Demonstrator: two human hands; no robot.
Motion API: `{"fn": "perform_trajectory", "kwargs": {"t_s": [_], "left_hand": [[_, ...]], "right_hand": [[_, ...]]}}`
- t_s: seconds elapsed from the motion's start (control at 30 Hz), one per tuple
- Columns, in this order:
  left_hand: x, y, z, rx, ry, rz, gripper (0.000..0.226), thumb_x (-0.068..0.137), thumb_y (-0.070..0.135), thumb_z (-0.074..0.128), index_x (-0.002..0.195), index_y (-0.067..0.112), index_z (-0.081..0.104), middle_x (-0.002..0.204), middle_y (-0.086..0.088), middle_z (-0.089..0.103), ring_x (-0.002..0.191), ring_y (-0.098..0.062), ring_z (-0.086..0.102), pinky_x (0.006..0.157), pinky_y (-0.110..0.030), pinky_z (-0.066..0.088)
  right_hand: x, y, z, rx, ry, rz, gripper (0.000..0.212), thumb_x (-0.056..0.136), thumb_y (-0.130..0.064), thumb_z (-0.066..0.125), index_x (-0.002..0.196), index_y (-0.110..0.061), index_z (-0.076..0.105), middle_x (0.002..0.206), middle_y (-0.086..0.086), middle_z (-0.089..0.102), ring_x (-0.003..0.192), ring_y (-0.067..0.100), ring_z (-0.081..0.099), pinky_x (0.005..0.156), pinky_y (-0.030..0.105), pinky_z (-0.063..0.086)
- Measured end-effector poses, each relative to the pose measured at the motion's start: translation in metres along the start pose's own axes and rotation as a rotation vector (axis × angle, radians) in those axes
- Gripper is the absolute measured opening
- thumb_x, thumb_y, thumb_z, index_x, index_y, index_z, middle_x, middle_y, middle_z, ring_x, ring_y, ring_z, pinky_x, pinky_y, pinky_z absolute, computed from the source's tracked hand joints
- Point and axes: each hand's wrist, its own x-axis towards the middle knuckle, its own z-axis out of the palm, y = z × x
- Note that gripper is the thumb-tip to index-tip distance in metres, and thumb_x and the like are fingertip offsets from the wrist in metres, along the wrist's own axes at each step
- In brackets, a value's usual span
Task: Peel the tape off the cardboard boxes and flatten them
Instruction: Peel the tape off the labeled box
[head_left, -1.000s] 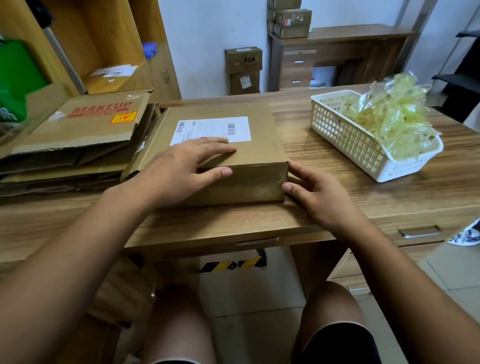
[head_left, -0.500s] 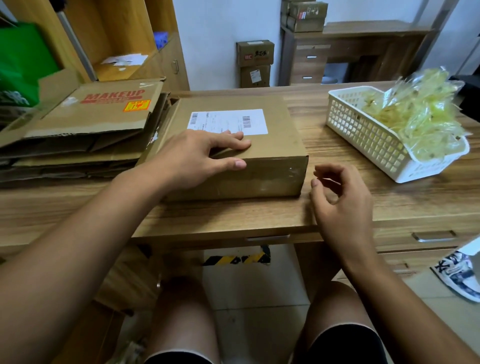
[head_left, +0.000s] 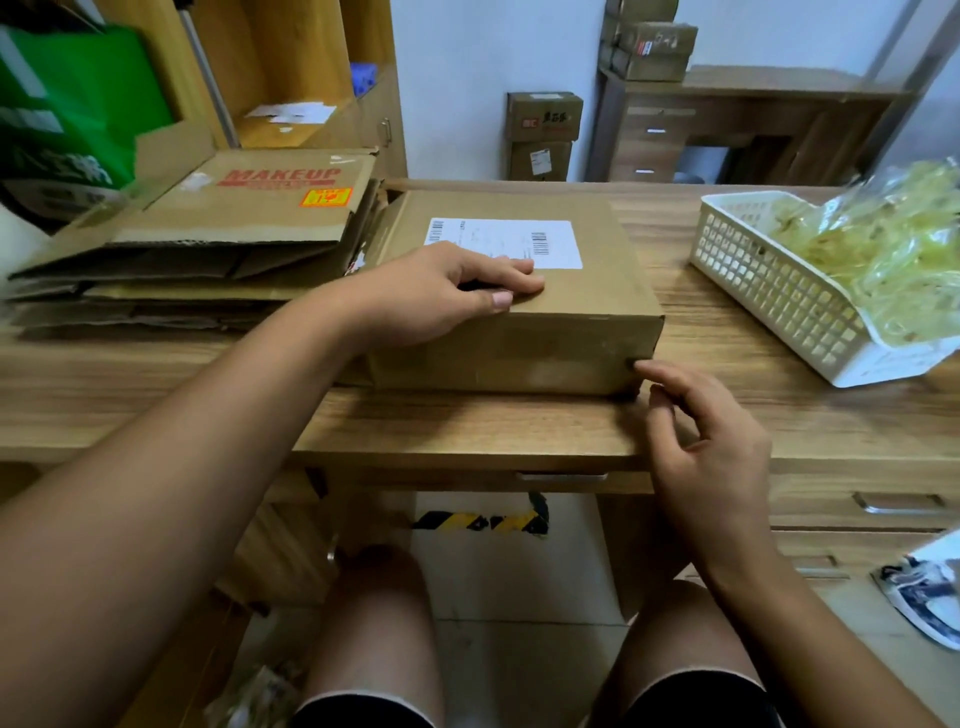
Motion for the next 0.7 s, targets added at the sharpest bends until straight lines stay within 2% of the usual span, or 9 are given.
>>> {"fn": "perform_trajectory", "kwargs": {"t_s": [0.07,0.13,0.23,0.33,0.43,0.57,0.7], "left_hand": [[0.0,0.0,-0.001,-0.017,-0.014,-0.008,0.032,0.102,0.032,0.056,0.126,0.052,0.062,0.134,0.045,0.045,0.108,0.036,0.031,0.09,0.0,0.019],[-0.001,0.002,-0.002,-0.029,-0.019,-0.011,0.032,0.101,0.031,0.057,0.127,0.049,0.064,0.138,0.041,0.046,0.112,0.031,0.035,0.092,-0.002,0.021],[-0.002,0.004,-0.001,-0.053,-0.013,-0.001,0.032,0.101,0.028,0.058,0.128,0.043,0.065,0.137,0.037,0.048,0.106,0.037,0.036,0.084,0.01,0.023],[-0.003,0.005,-0.001,-0.057,0.004,-0.002,0.033,0.101,0.026,0.059,0.13,0.039,0.065,0.141,0.031,0.05,0.097,0.042,0.033,0.076,0.015,0.02],[-0.003,0.006,0.0,-0.067,0.024,0.009,0.033,0.1,0.022,0.06,0.13,0.034,0.066,0.143,0.025,0.051,0.097,0.042,0.035,0.076,0.014,0.02],[-0.002,0.005,0.001,-0.054,0.033,0.014,0.033,0.1,0.023,0.06,0.129,0.035,0.066,0.143,0.026,0.051,0.098,0.041,0.035,0.077,0.014,0.02],[-0.001,0.004,0.0,-0.045,0.031,0.008,0.031,0.1,0.025,0.06,0.127,0.038,0.067,0.143,0.028,0.051,0.103,0.038,0.035,0.081,0.013,0.021]], "right_hand": [[0.001,-0.008,0.002,-0.052,-0.085,-0.069,0.033,0.09,0.002,0.058,0.117,-0.011,0.072,0.119,-0.003,0.068,0.116,0.013,0.062,0.107,0.027,0.045],[0.002,-0.021,0.01,-0.099,-0.248,-0.152,0.029,0.092,-0.006,0.059,0.116,-0.012,0.074,0.121,-0.002,0.069,0.116,0.015,0.061,0.107,0.027,0.044],[0.006,-0.04,0.03,-0.18,-0.461,-0.209,0.025,0.095,-0.023,0.057,0.113,-0.016,0.073,0.112,-0.003,0.067,0.105,0.015,0.06,0.09,0.033,0.052],[0.014,-0.054,0.049,-0.255,-0.451,-0.133,0.014,0.095,-0.034,0.065,0.1,-0.021,0.064,0.093,-0.007,0.061,0.087,0.015,0.058,0.07,0.032,0.049],[0.022,-0.062,0.069,-0.414,-0.438,-0.046,0.033,0.093,-0.055,0.062,0.082,-0.027,0.048,0.078,-0.009,0.06,0.073,0.018,0.059,0.057,0.032,0.035],[0.026,-0.066,0.085,-0.526,-0.441,-0.034,0.038,0.098,-0.06,0.049,0.083,-0.025,0.048,0.08,-0.002,0.068,0.075,0.028,0.066,0.058,0.034,0.041],[0.027,-0.065,0.087,-0.497,-0.412,-0.011,0.038,0.098,-0.058,0.051,0.086,-0.022,0.055,0.078,0.002,0.069,0.073,0.032,0.066,0.062,0.038,0.051]]}}
